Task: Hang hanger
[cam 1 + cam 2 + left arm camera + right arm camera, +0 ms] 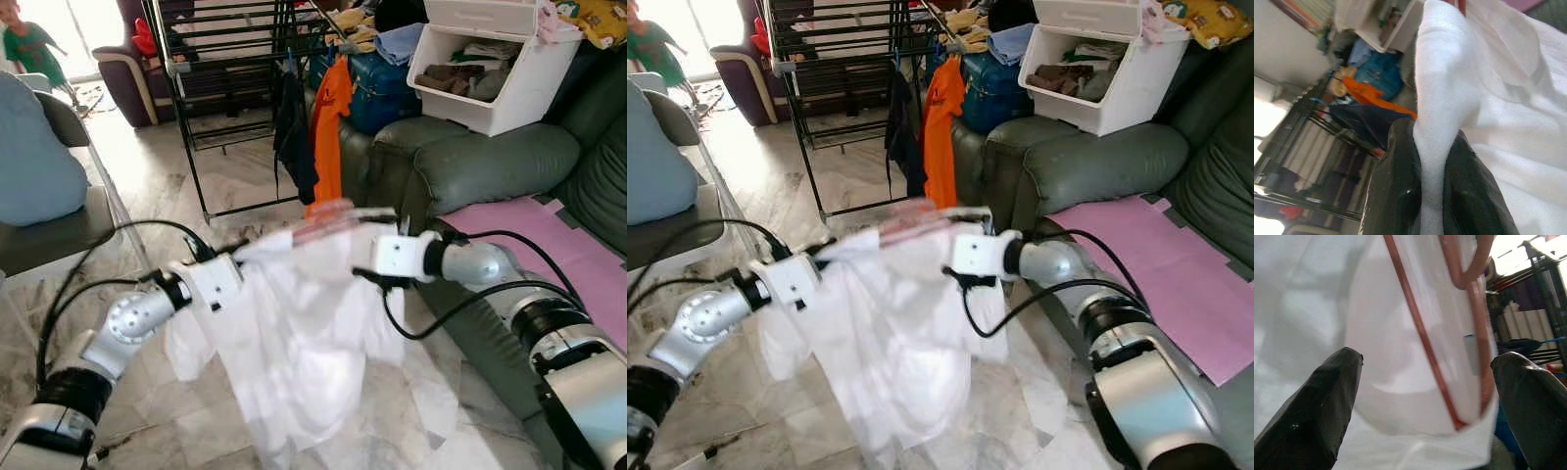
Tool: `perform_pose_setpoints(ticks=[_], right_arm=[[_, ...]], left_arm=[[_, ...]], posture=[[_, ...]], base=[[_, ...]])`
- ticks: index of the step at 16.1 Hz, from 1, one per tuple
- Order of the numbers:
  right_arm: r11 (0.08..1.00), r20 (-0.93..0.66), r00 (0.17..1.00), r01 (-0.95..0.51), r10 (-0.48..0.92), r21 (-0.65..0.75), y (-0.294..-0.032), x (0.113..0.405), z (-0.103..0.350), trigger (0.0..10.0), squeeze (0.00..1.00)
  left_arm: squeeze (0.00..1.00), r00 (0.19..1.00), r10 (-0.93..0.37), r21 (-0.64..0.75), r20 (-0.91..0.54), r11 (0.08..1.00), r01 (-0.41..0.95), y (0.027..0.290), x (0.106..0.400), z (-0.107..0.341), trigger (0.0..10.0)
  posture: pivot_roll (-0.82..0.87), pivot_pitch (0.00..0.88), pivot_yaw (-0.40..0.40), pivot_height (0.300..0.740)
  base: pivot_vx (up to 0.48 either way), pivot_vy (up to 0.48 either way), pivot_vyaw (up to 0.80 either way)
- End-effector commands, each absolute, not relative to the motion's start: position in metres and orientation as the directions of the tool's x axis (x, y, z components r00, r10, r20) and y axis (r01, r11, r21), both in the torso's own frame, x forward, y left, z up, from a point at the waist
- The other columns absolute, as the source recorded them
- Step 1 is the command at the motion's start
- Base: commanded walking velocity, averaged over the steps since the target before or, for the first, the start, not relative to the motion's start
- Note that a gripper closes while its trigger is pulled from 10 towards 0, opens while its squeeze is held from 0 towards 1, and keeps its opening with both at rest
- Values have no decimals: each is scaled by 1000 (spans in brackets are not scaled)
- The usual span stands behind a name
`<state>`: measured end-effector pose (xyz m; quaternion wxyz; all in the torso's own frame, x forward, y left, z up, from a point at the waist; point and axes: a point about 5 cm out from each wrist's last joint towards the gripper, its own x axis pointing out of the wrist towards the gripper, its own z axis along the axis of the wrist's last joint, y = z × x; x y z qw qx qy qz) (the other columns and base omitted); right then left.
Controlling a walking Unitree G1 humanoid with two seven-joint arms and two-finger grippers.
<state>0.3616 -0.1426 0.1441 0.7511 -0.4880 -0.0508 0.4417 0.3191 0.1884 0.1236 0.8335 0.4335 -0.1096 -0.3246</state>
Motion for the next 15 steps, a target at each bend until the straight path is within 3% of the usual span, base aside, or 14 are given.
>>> perform_pose_setpoints(ticks=[1,3,7,10,13,14,15], right_arm=[[163,-326,633,-589,702,-791,-146,362,146,10000,0],[201,-249,692,-500,678,-842,-153,367,157,10000,0],[188,-231,762,-418,605,-889,-173,374,169,10000,0],[181,-307,698,-532,648,-827,-172,369,161,10000,0],[97,-429,595,-653,679,-751,-164,363,147,10000,0],[82,-440,587,-657,680,-749,-162,363,147,9137,0],[48,-457,580,-652,674,-757,-161,365,150,3255,0]], left_arm=[[0,768,-640,797,-14,456,395,188,323,139,0],[0,735,-675,814,-61,393,428,187,319,134,0],[0,729,-682,818,-54,389,424,189,320,135,0],[0,704,-709,816,-50,377,437,183,317,133,0],[0,681,-732,818,-40,368,443,176,316,135,0],[0,676,-736,817,-40,365,446,175,316,135,0],[0,667,-743,816,-44,358,453,174,314,133,0]], posture=[[-84,0,16,740],[-83,0,19,740],[-82,0,18,740],[-82,0,21,740],[-78,0,16,740],[-76,0,16,740],[-72,0,12,740]], base=[[0,0,0],[0,0,0],[0,0,0],[0,0,0],[0,0,0],[0,0,0],[0,0,0]])
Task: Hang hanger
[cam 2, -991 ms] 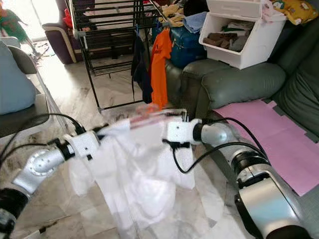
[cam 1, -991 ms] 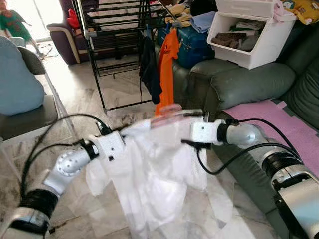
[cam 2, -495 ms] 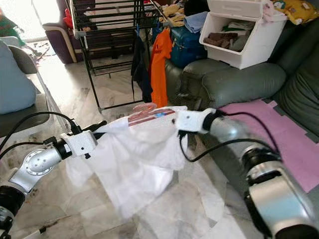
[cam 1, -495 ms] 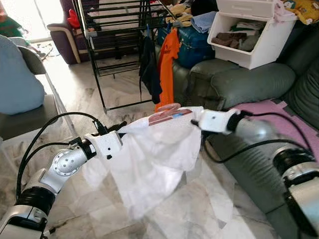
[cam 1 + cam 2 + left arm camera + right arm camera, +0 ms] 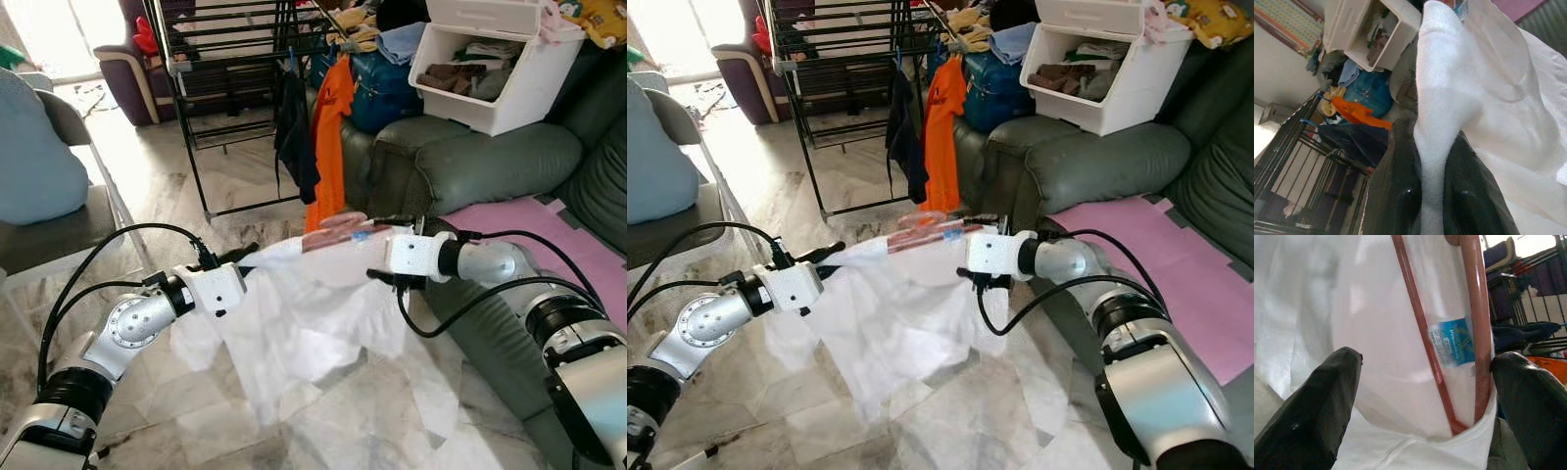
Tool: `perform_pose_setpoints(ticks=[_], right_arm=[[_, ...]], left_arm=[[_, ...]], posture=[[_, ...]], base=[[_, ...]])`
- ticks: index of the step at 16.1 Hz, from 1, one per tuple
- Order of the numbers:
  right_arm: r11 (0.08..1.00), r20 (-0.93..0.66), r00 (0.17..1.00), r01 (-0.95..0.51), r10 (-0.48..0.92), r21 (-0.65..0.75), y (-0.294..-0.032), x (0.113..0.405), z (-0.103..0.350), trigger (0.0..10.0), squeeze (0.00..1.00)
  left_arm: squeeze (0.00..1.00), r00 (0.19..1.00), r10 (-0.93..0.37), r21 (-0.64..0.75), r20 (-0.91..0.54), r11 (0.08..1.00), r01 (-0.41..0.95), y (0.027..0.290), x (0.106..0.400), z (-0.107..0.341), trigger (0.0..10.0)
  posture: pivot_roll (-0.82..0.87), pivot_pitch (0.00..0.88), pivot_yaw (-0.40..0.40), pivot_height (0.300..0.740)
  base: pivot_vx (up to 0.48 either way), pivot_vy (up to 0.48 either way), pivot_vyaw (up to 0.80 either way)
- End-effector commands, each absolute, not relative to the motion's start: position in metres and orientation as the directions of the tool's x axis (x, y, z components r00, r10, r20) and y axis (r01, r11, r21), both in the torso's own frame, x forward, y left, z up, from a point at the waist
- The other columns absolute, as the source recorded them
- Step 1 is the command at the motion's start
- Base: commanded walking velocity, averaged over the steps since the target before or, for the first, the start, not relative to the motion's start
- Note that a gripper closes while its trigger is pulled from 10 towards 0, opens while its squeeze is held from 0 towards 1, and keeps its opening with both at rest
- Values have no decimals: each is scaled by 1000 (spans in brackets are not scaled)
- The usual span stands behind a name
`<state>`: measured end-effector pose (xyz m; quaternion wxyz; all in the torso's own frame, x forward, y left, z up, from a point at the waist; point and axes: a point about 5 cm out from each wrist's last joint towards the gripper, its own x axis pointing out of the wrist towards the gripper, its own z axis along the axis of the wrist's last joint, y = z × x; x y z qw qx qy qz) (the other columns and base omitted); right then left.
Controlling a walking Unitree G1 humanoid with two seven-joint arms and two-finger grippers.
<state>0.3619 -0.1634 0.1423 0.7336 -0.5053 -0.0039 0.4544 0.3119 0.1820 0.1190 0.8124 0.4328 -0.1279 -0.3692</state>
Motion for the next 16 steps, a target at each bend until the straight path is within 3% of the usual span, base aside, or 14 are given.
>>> perform_pose_setpoints(ticks=[1,8,16], right_arm=[[37,-459,577,-648,675,-760,-159,367,155,0,0],[0,-457,592,-611,664,-792,-159,373,169,0,0],[22,-554,565,-712,611,-702,-168,369,150,0,0]], left_arm=[[0,661,-749,815,-49,353,460,174,312,131,0],[0,647,-760,800,-61,351,487,171,306,123,0],[0,614,-788,789,-40,352,503,163,302,125,0]], posture=[[-72,0,12,740],[-74,0,7,740],[-69,0,-2,740]], base=[[0,0,0],[0,0,0],[0,0,0]])
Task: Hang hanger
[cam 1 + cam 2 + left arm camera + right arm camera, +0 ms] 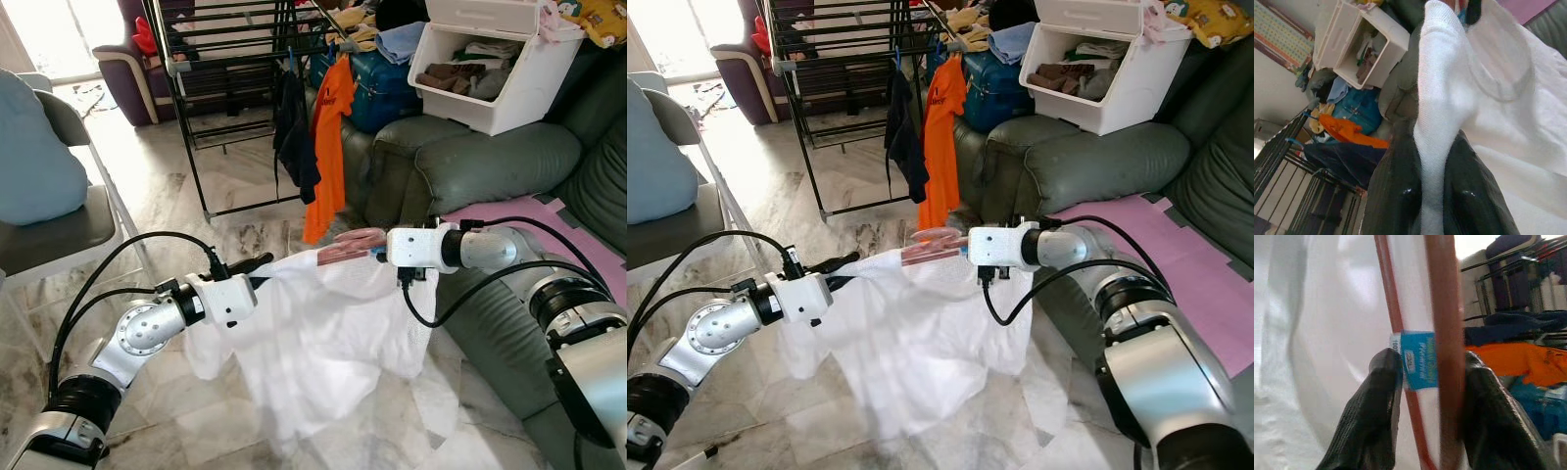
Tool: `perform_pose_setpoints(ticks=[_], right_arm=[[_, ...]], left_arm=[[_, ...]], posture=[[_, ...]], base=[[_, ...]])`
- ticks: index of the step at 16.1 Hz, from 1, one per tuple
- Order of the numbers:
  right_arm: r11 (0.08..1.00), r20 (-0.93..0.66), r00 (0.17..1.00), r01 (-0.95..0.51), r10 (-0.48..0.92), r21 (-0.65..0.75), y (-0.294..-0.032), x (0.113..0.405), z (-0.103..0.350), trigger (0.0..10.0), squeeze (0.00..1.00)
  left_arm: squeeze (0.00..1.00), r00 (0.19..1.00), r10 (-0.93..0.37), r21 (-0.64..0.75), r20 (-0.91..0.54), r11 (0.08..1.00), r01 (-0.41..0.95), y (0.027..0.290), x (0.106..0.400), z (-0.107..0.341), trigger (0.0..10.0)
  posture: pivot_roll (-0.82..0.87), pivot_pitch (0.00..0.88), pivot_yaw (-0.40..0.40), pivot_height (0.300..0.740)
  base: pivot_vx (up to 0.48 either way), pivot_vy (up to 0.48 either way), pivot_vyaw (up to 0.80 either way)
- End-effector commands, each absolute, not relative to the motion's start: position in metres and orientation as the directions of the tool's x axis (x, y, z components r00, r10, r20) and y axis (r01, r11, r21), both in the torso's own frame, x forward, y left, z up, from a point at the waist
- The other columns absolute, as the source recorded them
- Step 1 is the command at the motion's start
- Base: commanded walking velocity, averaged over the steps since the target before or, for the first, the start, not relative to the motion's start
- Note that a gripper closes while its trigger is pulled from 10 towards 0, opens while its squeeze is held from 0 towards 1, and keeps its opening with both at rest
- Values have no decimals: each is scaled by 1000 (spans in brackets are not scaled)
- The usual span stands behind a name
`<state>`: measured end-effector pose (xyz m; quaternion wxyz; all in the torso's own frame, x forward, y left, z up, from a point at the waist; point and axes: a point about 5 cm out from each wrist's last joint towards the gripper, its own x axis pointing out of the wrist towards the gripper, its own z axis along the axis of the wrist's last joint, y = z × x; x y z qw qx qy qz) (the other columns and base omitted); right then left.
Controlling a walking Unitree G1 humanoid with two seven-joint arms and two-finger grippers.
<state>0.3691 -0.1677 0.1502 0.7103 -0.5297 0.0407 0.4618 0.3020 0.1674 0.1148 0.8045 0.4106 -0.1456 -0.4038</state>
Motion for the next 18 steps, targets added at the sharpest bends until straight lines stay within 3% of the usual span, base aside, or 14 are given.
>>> perform_pose_setpoints(ticks=[1,5,6,15,18], right_arm=[[19,-561,554,-722,615,-692,-167,369,150,0,0],[9,-603,476,-790,640,-613,-166,366,147,0,0],[3,-619,444,-814,648,-581,-166,364,146,0,0],[-38,-714,202,-952,671,-304,-177,339,113,0,0],[-38,-707,172,-962,686,-271,-176,336,109,0,0]], left_arm=[[0,611,-791,786,-41,352,508,163,301,125,0],[0,578,-808,664,-114,371,650,160,297,114,0],[0,533,-829,606,-168,340,719,158,293,110,0],[0,440,-863,471,-250,288,834,158,291,114,0],[0,404,-871,434,-280,260,862,156,287,110,0]], posture=[[-69,0,-5,740],[-68,0,-5,740],[-67,0,-5,740],[-71,0,-13,740],[-76,0,-9,740]], base=[[0,0,0],[0,0,0],[0,0,0],[0,0,0],[0,0,0]])
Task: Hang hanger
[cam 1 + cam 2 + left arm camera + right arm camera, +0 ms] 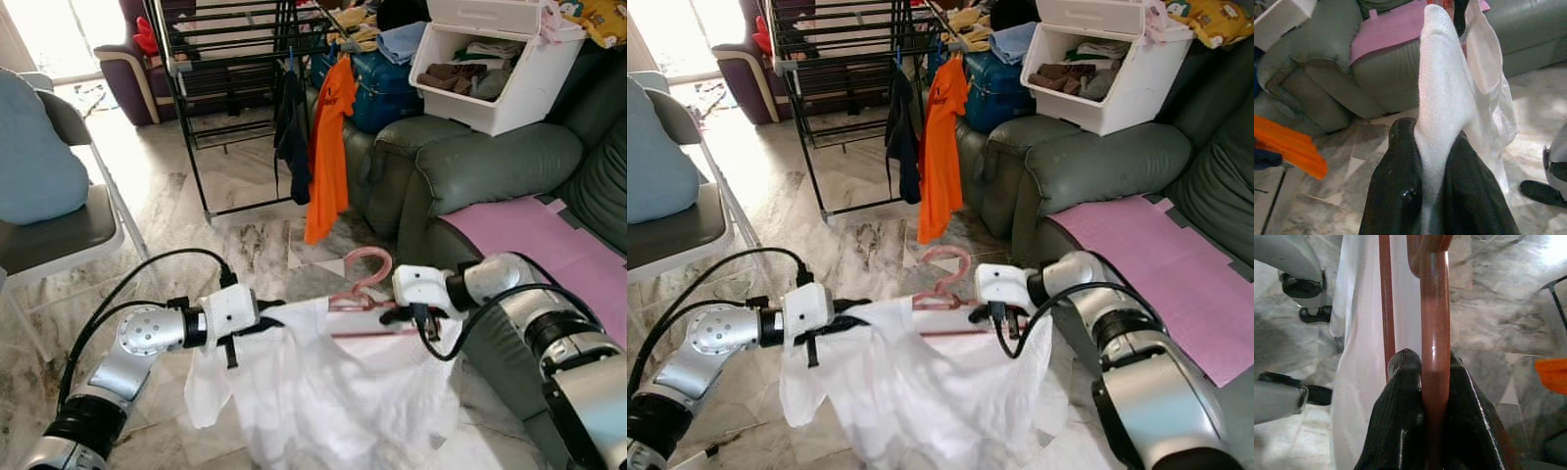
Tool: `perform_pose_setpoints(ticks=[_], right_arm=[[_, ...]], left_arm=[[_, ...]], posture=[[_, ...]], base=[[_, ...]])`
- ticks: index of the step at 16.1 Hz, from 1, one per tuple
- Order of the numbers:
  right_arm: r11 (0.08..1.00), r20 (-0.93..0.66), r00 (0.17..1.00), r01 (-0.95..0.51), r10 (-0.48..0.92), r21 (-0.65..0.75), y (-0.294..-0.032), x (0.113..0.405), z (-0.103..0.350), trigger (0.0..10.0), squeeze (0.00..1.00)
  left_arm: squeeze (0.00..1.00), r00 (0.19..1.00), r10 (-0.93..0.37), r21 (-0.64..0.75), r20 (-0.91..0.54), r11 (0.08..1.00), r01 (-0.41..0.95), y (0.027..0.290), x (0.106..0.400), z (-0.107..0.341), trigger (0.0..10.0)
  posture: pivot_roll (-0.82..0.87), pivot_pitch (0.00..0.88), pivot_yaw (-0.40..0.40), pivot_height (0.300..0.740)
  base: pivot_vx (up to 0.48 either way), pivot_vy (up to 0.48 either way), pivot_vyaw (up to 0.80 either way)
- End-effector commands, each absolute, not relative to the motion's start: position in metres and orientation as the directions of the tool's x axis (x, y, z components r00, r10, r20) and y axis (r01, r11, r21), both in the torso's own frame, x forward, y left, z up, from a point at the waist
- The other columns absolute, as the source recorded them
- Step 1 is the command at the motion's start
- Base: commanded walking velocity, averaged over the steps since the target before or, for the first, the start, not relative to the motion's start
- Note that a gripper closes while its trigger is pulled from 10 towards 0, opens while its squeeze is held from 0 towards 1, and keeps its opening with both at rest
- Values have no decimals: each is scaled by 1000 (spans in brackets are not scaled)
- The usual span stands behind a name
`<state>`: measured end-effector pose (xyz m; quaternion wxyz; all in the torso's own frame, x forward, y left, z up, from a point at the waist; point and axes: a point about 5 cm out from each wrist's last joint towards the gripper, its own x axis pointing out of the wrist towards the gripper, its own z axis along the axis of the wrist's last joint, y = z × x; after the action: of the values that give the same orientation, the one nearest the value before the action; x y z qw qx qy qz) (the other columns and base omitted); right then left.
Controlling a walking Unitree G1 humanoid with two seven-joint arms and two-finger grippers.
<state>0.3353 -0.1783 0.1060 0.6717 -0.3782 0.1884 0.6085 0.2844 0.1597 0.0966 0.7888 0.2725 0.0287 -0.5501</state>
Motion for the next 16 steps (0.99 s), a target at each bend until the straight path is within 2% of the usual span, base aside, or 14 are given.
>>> perform_pose_setpoints(ticks=[1,2,3,4,5,8,10,12,13,14,16], right_arm=[[-36,-705,172,-962,688,-270,-176,336,108,0,0],[-34,-704,170,-963,690,-266,-177,335,109,0,0],[-34,-703,169,-964,691,-265,-177,335,109,0,0],[-32,-702,171,-963,692,-266,-177,336,110,0,0],[-26,-701,178,-963,691,-270,-178,337,111,0,0],[-12,-705,205,-957,679,-290,-178,338,111,0,0],[11,-729,268,-941,630,-337,-180,341,108,0,0],[90,-725,326,-934,607,-345,-179,343,102,0,0],[102,-718,316,-940,620,-325,-178,341,98,0,0],[98,-719,312,-941,621,-324,-177,339,95,0,0],[149,-721,359,-929,593,-340,-178,336,84,0,0]], left_arm=[[0,402,-871,431,-281,260,864,156,287,110,0],[0,415,-869,424,-269,280,861,154,290,112,1137],[267,416,-869,421,-269,283,862,153,291,112,4941],[1000,425,-864,430,-269,288,856,153,292,112,8706],[1000,437,-858,445,-269,292,847,153,294,112,10000],[1000,457,-846,463,-274,301,834,154,295,112,10000],[1000,487,-834,501,-260,315,806,156,297,114,10000],[1000,534,-820,530,-207,364,766,158,298,119,10000],[1000,546,-816,538,-189,379,753,158,297,120,10000],[1000,542,-820,519,-183,388,761,158,296,119,10000],[1000,538,-822,525,-188,378,762,158,292,117,10000]], posture=[[-78,0,-9,740],[-82,0,-8,740],[-82,0,-8,740],[-82,0,-8,740],[-82,0,-8,740],[-81,0,-14,740],[-80,0,-13,740],[-80,0,-11,740],[-79,0,-11,740],[-78,0,-9,740],[-81,0,-4,740]], base=[[0,0,0],[0,0,0],[0,0,0],[0,0,0],[0,0,0],[0,0,0],[0,0,0],[0,0,0],[0,0,0],[0,0,0],[0,0,0]])
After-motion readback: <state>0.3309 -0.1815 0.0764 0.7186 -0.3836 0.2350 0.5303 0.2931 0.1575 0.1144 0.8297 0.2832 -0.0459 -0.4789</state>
